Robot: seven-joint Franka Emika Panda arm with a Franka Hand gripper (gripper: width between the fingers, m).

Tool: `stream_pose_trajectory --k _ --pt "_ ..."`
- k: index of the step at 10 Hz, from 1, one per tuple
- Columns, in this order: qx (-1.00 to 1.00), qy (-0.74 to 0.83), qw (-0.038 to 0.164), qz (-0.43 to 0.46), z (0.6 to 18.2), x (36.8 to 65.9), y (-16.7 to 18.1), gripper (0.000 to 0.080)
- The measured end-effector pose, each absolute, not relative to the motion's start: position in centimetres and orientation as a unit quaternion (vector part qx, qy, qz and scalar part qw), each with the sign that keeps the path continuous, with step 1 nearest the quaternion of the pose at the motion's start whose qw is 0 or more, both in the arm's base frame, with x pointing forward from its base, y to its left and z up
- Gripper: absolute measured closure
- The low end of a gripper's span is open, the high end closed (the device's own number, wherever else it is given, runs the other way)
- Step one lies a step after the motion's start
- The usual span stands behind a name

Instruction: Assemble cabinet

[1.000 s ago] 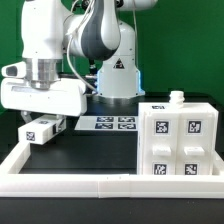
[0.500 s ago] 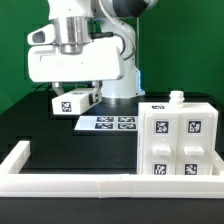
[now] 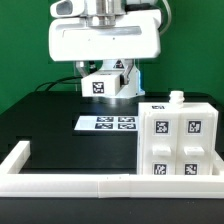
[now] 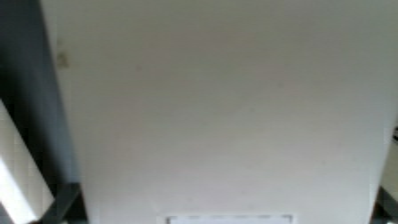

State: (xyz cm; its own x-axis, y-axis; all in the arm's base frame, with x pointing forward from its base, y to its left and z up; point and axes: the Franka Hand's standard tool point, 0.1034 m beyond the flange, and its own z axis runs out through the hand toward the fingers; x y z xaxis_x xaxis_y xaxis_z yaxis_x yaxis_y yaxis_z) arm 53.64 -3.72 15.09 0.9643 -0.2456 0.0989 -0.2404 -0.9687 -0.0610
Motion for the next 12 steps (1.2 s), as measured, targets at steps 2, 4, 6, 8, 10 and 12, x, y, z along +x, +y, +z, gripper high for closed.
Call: stream_pose_trajectory --k 2,4,6,8,10,12 --pt "-0.991 0.119 0.025 -0.052 14.9 53.6 -3.7 0.0256" --pt "-0.991 0.119 0.025 -0.051 14.9 53.5 -3.6 0.0256" --pt "-0.993 0.101 0.019 -0.051 15.6 54.2 -3.0 0.0256" --pt "-0.995 0.081 0.022 -0.055 17.1 56.7 -1.0 0.0256" --pt "-0.996 0.079 0.027 -0.029 17.4 58.9 0.4 0.0256" --pt "-0.996 0.077 0.026 -0.034 17.2 58.9 0.3 0.0256"
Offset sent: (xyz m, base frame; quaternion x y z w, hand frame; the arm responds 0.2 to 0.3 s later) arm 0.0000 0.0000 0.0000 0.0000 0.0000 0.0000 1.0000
